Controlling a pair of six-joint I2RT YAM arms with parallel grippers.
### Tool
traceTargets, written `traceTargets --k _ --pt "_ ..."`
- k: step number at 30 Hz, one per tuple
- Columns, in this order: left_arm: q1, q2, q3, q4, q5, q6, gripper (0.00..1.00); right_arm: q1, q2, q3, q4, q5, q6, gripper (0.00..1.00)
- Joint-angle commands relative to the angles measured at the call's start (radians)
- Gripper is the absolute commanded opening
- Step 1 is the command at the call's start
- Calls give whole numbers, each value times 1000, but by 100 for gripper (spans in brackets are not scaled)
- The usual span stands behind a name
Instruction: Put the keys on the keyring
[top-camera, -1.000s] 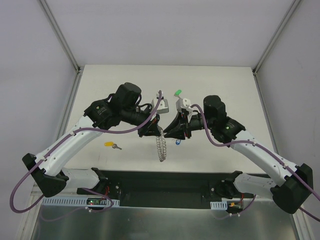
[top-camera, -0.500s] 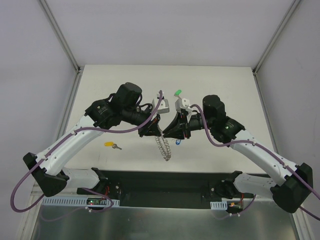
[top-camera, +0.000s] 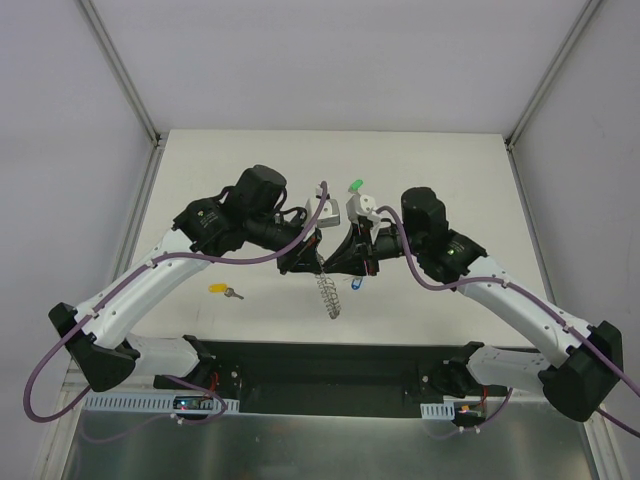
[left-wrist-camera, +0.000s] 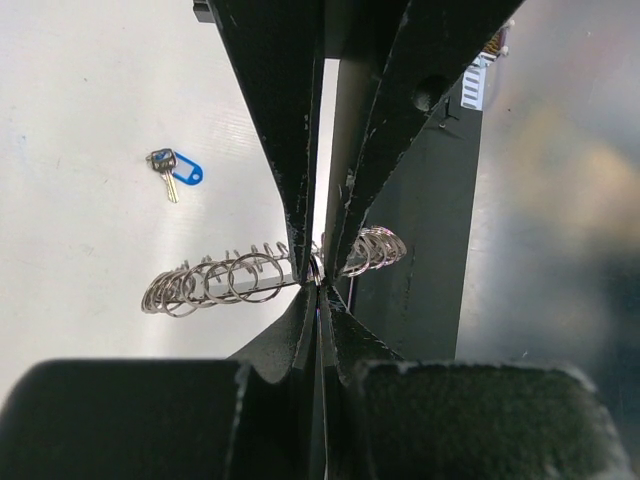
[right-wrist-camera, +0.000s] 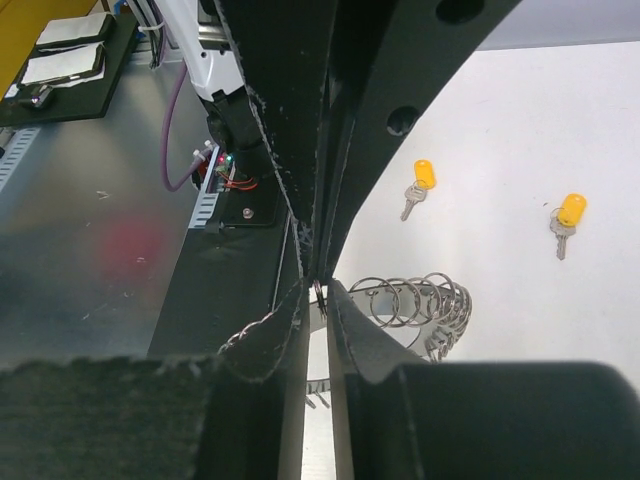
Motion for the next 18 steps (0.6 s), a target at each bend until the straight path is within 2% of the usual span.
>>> traceTargets --k 1,3,5,12,13,14,15,17,18 --pt "7 -12 17 46 31 -1 0 9 13 38 -25 -25 -41 11" --pt "7 -16 17 46 26 0 0 8 14 37 -36 -20 -44 4" --pt "10 -21 18 46 25 0 0 8 14 34 -44 -14 -44 1" --pt "26 -48 5 62 11 -6 2 8 14 40 -41 3 -27 1" --pt "26 -51 -1 65 6 -9 7 6 7 43 -35 7 -21 1" --pt "26 -58 -9 81 3 -12 21 6 4 43 -23 18 -9 1" --pt "30 -74 -30 95 -12 -15 28 5 -2 46 -16 26 -3 1" --pt "36 -99 -61 159 -26 -32 37 0 -15 48 -4 49 16 1" --pt "41 -134 -105 195 -40 -39 39 -3 -19 44 28 55 42 1"
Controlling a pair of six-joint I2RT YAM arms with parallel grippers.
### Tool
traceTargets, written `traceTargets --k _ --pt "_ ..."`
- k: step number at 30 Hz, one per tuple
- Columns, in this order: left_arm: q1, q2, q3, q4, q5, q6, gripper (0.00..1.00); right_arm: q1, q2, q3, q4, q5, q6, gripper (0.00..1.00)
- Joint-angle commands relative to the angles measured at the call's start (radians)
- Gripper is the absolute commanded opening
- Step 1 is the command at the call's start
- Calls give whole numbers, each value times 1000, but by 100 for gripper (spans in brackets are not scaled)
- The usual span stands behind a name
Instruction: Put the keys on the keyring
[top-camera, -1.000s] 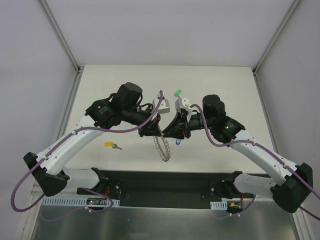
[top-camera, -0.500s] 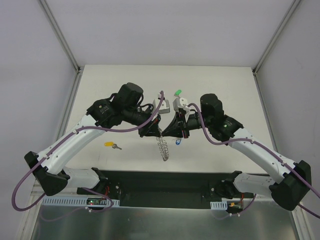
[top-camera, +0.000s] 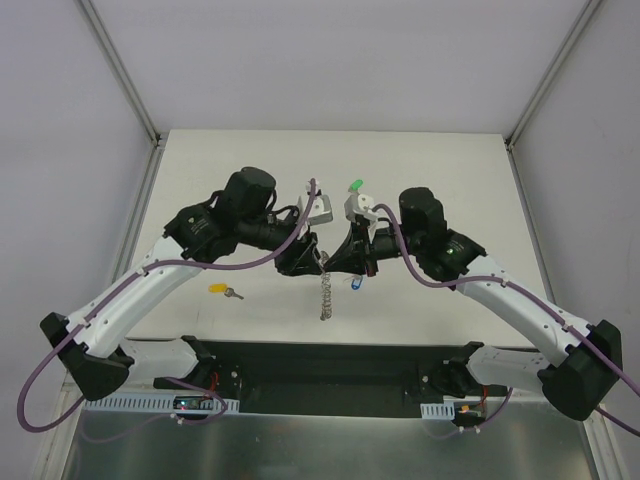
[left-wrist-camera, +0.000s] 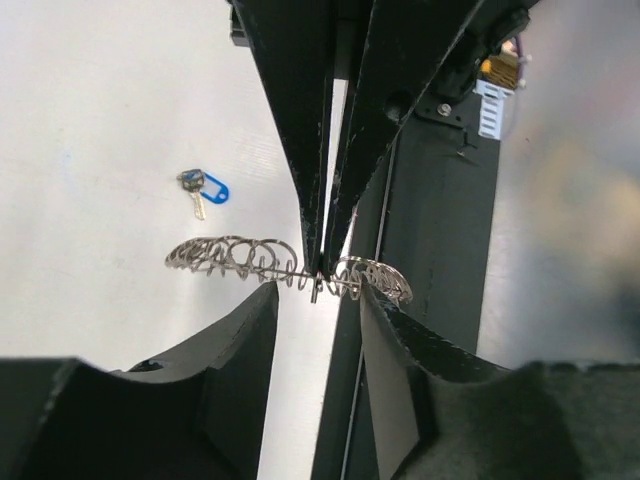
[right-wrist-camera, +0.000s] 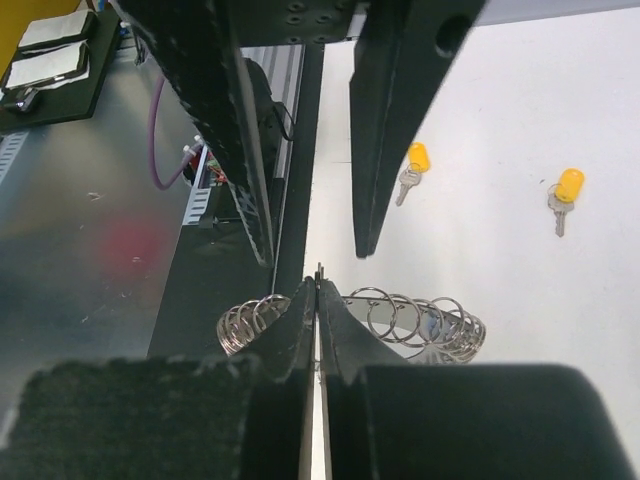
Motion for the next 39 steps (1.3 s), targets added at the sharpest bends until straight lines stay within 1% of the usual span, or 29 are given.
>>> traceTargets --k 1,2,3,5,6,9,10,12,13,14,15,16,17,18,19,20,22,25,30,35,39 --pt "30 -123 -99 179 -57 -43 40 -13 -30 36 84 32 64 1" --pt "39 -146 -130 212 -72 -54 41 -16 -36 35 115 52 83 1" --pt "45 -195 -198 298 -82 -64 44 -22 -40 32 129 58 110 1" --pt "80 -242 -268 389 -83 -120 45 -31 -48 27 161 75 136 1" --pt "91 -284 -327 467 -80 -138 47 -36 -59 27 167 80 146 1" --pt "113 -334 -409 568 -70 -199 48 -43 -73 26 201 100 179 1" --pt "116 -338 -421 619 -65 -216 48 -47 -76 24 212 101 202 1" --pt "128 -344 -449 653 -60 -230 48 -51 -80 18 261 106 230 1" --pt "137 -348 -460 699 -57 -230 49 -53 -88 17 277 106 244 1" --pt "146 -359 -475 738 -56 -267 49 -53 -90 16 303 107 267 1" --pt "175 -367 -510 775 -36 -285 49 -54 -91 18 311 108 273 1" --pt "192 -373 -530 870 -18 -337 49 -54 -94 18 320 111 281 1" --pt "209 -378 -550 922 4 -369 49 -54 -94 20 333 111 291 1" --pt "244 -376 -582 968 59 -403 49 -54 -94 20 339 115 297 1" --pt "258 -373 -594 1018 85 -460 49 -53 -94 18 345 121 302 1" --pt "271 -359 -601 1076 111 -483 49 -54 -93 18 357 124 308 1" --pt "286 -342 -605 1116 186 -521 49 -53 -93 16 367 132 324 1" --pt "288 -324 -605 1167 255 -551 49 -54 -93 12 385 141 339 1" --pt "286 -312 -604 1239 320 -578 48 -54 -85 7 405 138 357 1" --pt "286 -283 -587 1248 372 -592 46 -53 -79 9 420 126 368 1" --pt "286 -266 -581 1270 383 -600 43 -53 -76 13 423 117 373 1"
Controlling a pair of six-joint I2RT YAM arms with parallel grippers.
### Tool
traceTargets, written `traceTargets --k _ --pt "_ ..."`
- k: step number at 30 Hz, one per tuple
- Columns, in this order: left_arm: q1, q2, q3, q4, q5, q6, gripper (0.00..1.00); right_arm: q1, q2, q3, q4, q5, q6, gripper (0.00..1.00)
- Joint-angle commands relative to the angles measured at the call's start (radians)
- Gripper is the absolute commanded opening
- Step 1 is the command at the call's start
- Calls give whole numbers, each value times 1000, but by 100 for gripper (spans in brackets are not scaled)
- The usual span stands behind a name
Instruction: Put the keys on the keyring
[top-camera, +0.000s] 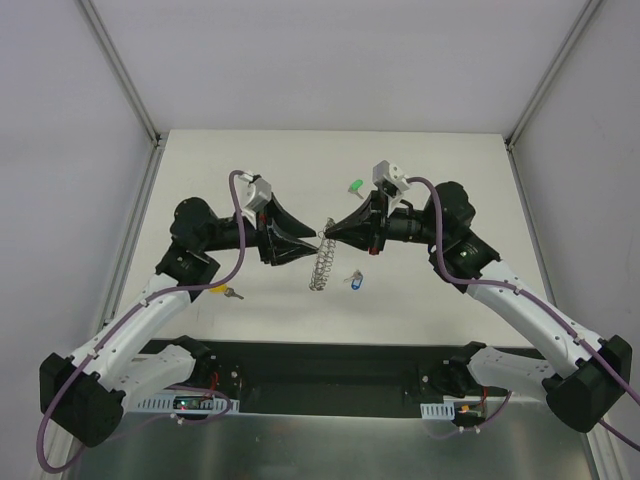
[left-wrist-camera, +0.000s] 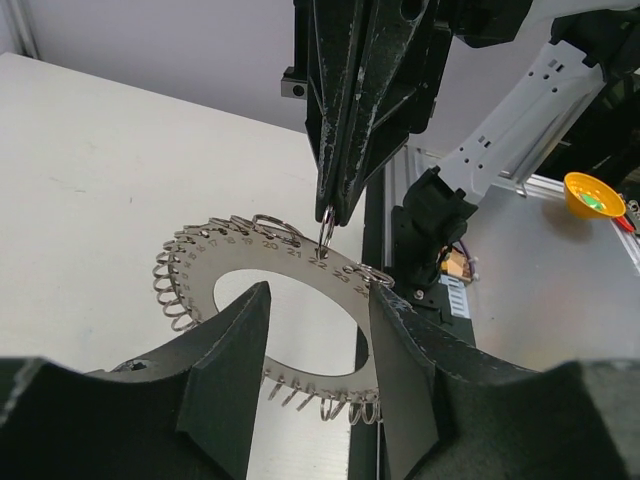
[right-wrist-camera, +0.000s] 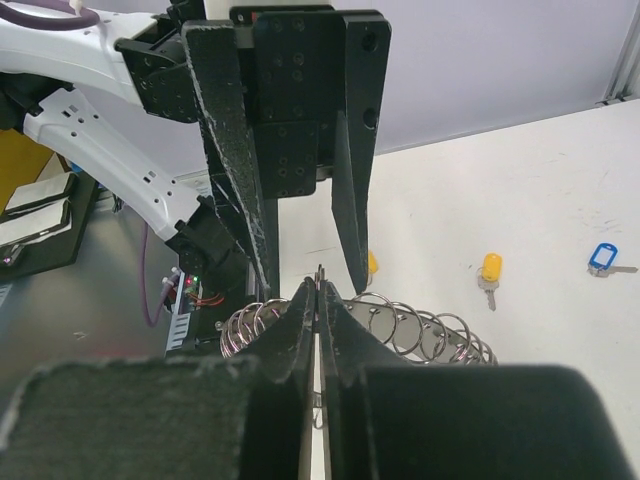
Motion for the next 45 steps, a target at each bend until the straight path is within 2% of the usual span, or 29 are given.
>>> traceTargets --k 1,12,28,35,39,42,43,44,45 --pt "5 13 28 98 64 -23 42 -2 -7 17 99 -23 24 1" --pt "5 50 60 166 83 -61 34 -1 8 18 102 -34 33 1" --pt "5 65 62 166 86 -78 22 2 19 18 111 -43 41 1" --pt "5 67 62 166 78 -83 13 8 24 15 113 -40 39 1" --pt "5 65 56 161 74 -84 0 10 21 12 111 -38 39 1" --pt "5 59 53 131 65 -54 0 10 21 12 111 -29 47 1" --pt "5 51 53 68 58 -31 0 8 16 11 106 -14 51 3" --pt "5 47 59 30 52 -2 0 5 13 12 96 -3 53 10" --pt "5 41 62 -28 29 74 0 2 10 12 82 9 54 21"
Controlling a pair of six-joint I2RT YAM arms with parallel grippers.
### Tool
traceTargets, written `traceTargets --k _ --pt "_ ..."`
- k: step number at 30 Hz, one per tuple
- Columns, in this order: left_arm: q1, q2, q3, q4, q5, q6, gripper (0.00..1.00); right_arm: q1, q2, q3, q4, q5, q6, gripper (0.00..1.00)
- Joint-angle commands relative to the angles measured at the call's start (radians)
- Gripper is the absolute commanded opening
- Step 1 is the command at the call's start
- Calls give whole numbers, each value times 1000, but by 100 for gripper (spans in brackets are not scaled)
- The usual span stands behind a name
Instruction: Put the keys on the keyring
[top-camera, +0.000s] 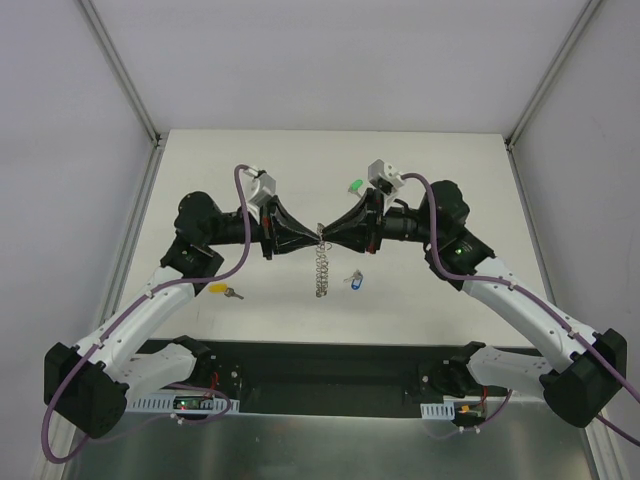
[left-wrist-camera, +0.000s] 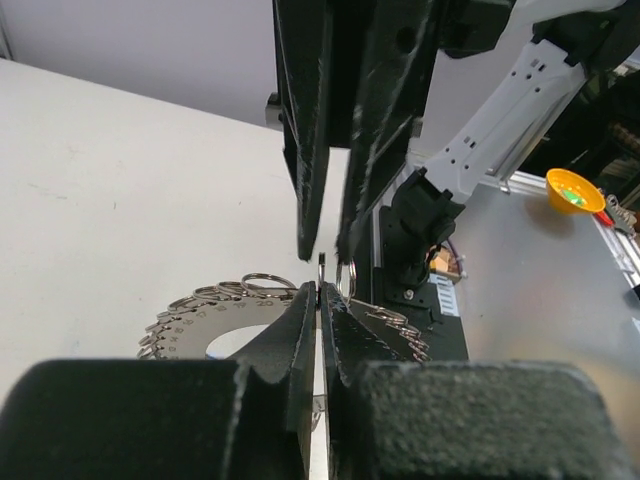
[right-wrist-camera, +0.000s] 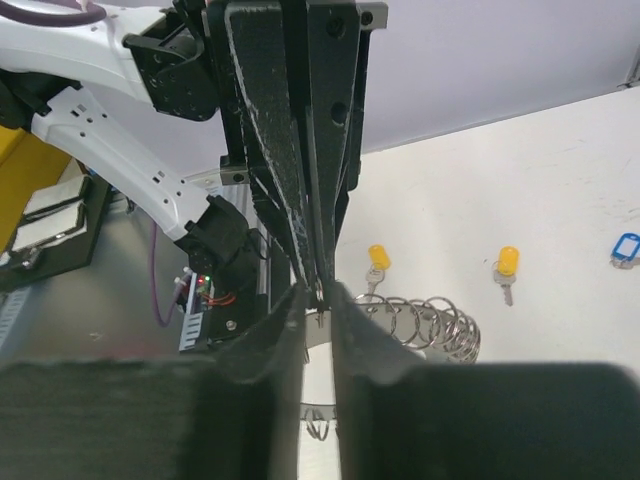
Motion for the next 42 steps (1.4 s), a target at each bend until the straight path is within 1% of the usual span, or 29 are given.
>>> traceTargets --k 1,2,3,4,5,6,7,10,11,15,17,18,20,21,23,24,25,26,29,34,38,39,40,42 --pt "7 -39 39 -204 -34 177 0 -5 -35 17 8 68 18 39" --pt "5 -48 41 -257 -54 260 0 -10 -44 18 -26 94 -4 46" --pt "5 -56 38 -297 -92 298 0 -13 -56 17 -60 124 -17 51" --pt "5 -71 35 -331 -115 335 0 -18 -67 14 -124 185 -24 62" --pt "5 -76 23 -389 -134 395 0 -31 -87 9 -149 213 -26 66" --pt "5 -84 15 -407 -166 423 0 -39 -95 5 -199 266 -23 70" --pt "5 -91 -2 -424 -178 446 0 -45 -101 2 -226 294 -20 78" --pt "7 -104 -34 -467 -220 521 0 -68 -112 -8 -304 392 0 91" --pt "5 -105 -43 -475 -233 558 0 -74 -109 -8 -344 409 5 94" --pt "5 -118 -83 -503 -303 636 0 -74 -38 15 -514 505 5 95" --pt "5 -125 -99 -509 -353 673 0 -71 -14 11 -549 541 15 95" --pt "5 -127 -103 -518 -373 682 0 -70 14 9 -597 597 21 94" --pt "5 -131 -110 -530 -413 710 0 -47 54 17 -646 657 9 91" --pt "5 -131 -109 -538 -427 716 0 -35 75 21 -693 731 9 89" --pt "5 -130 -106 -564 -468 728 0 2 152 37 -724 788 21 86" --pt "5 -131 -105 -570 -482 734 0 13 184 41 -747 826 23 81" --pt "4 -128 -105 -578 -497 736 0 31 238 46 -751 866 52 79" --pt "4 -130 -105 -581 -510 737 0 36 269 51 -751 872 70 77" --pt "-4 -141 -108 -581 -539 739 0 45 344 35 -697 857 86 67" --pt "-54 -136 -116 -587 -628 757 0 59 373 -51 -539 912 60 54" --pt "-67 -133 -117 -586 -642 759 0 64 436 -23 -542 917 31 48" --pt "-67 -127 -116 -586 -643 760 0 64 457 -20 -542 911 32 43" --pt "-68 -125 -119 -586 -648 760 0 62 465 -15 -540 912 31 42" --pt "-70 -122 -117 -586 -651 760 0 62 488 -15 -539 915 31 35"
